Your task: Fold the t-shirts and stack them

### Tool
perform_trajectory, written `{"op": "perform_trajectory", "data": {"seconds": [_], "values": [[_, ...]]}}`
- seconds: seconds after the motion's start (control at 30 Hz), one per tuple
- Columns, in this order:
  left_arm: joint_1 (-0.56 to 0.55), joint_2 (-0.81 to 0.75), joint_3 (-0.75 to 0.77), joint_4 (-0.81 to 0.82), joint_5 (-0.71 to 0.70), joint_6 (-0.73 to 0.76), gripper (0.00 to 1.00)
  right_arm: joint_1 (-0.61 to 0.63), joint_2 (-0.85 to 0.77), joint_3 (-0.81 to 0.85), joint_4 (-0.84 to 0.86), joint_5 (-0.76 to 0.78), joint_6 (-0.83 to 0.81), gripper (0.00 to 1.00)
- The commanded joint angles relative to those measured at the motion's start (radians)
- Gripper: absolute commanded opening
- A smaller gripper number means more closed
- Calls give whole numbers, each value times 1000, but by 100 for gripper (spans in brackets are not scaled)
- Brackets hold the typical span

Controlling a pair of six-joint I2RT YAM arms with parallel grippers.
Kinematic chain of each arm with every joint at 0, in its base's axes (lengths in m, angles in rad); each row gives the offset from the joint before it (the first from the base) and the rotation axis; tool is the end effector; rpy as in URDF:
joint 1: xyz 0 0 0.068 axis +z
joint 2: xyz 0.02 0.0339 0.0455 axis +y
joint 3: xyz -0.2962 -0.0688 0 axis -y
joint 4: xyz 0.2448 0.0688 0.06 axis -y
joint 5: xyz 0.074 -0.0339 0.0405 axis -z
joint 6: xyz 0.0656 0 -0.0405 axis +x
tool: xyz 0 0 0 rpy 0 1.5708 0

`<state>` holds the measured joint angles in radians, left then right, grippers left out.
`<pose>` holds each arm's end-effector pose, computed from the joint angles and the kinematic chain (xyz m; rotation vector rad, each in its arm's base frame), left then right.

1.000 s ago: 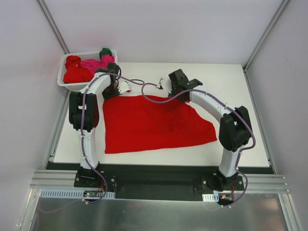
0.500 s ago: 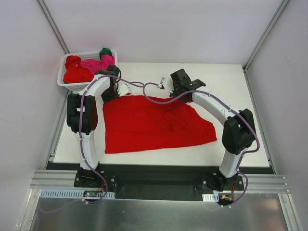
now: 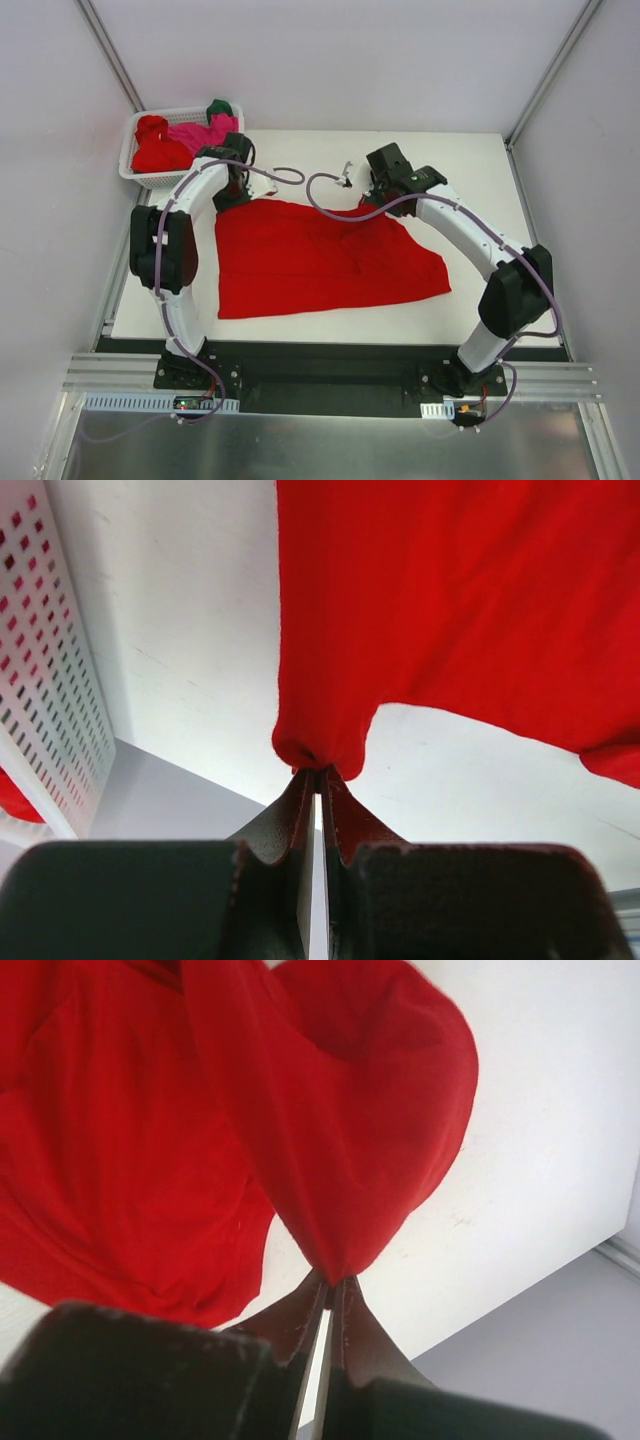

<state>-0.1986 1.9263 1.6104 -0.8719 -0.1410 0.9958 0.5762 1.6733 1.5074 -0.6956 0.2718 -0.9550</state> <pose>0.4198 -0.0751 0.2433 1.5518 2.3506 0.3952 0.3375 0.1983 0.3228 -1.6079 1.8518 -0.4997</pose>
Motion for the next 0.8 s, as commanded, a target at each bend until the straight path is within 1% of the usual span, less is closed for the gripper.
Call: {"op": "perform_trajectory", "data": {"seconds": [0.0,0.27,0.6,0.77], "values": [[-16,-76,-39,-41,-35,-25,0,-21,-73,2,-105,-17,-7,1],[-51,-162,-118,-71,-35,-55,0,-44,-156,-64,-142,-26,-54,1],[-133,-251,-171,-147,-32,-141,0,-47,-208,-118,-189,-59,-39,1],[-148,-273,-179,-176,-42,-172,0,-47,-234,-141,-219,-72,-34,1]]}}
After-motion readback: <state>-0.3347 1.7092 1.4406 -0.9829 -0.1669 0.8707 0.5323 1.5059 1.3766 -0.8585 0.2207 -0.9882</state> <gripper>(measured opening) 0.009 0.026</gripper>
